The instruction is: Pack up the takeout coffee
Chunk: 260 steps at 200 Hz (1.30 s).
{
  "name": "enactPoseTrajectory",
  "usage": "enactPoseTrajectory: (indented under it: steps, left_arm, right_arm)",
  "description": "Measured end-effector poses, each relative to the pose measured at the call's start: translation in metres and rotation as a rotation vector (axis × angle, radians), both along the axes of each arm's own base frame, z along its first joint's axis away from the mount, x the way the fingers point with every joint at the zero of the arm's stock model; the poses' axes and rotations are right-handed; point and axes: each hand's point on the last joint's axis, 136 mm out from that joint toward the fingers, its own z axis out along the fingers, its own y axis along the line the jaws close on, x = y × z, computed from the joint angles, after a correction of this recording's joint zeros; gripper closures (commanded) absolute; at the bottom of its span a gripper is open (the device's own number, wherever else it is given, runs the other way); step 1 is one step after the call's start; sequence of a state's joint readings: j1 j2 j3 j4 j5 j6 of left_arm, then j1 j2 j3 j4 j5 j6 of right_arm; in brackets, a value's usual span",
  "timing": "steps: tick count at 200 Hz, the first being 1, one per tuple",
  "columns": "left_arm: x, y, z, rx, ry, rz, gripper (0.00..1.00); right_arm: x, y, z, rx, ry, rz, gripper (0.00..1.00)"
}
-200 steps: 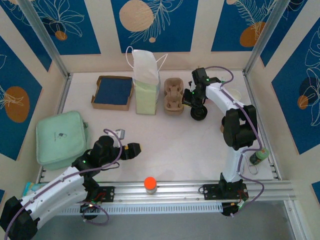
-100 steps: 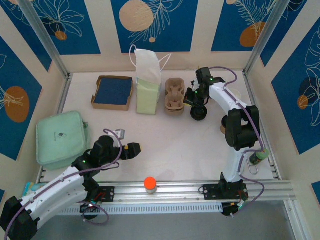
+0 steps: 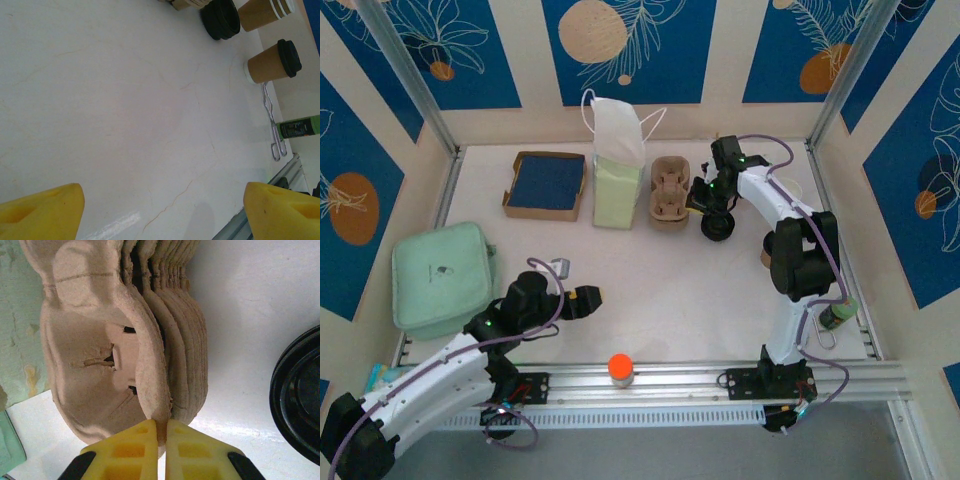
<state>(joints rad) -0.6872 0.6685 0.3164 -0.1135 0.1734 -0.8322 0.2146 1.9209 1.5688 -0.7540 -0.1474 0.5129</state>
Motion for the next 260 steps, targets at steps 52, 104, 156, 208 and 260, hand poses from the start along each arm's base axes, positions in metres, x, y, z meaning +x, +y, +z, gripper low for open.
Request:
enactPoseTrajectory:
  steps: [52,104,156,208,260]
  left_arm:
    - [0.0,0.0,0.002,-0.006,-0.007,0.0,0.17]
    - [-0.001,0.0,0.004,-0.011,-0.013,0.0,0.17]
    - [-0.001,0.001,0.004,-0.009,-0.011,0.0,0.17]
    - [-0.001,0.001,0.005,-0.012,-0.014,0.0,0.17]
    - [-0.001,0.001,0.005,-0.012,-0.015,0.0,0.17]
  right_arm:
    - [-0.003,0.0,-0.005,0.0,0.01,0.0,0.88]
    - [-0.004,0.001,-0.007,0.008,0.017,0.001,0.91]
    - [-0.005,0.001,-0.007,0.011,0.019,0.002,0.91]
    - [-0.007,0.002,-0.008,0.069,0.032,-0.007,0.92]
    - [-0.01,-0.001,-0.005,0.18,0.052,-0.055,0.97]
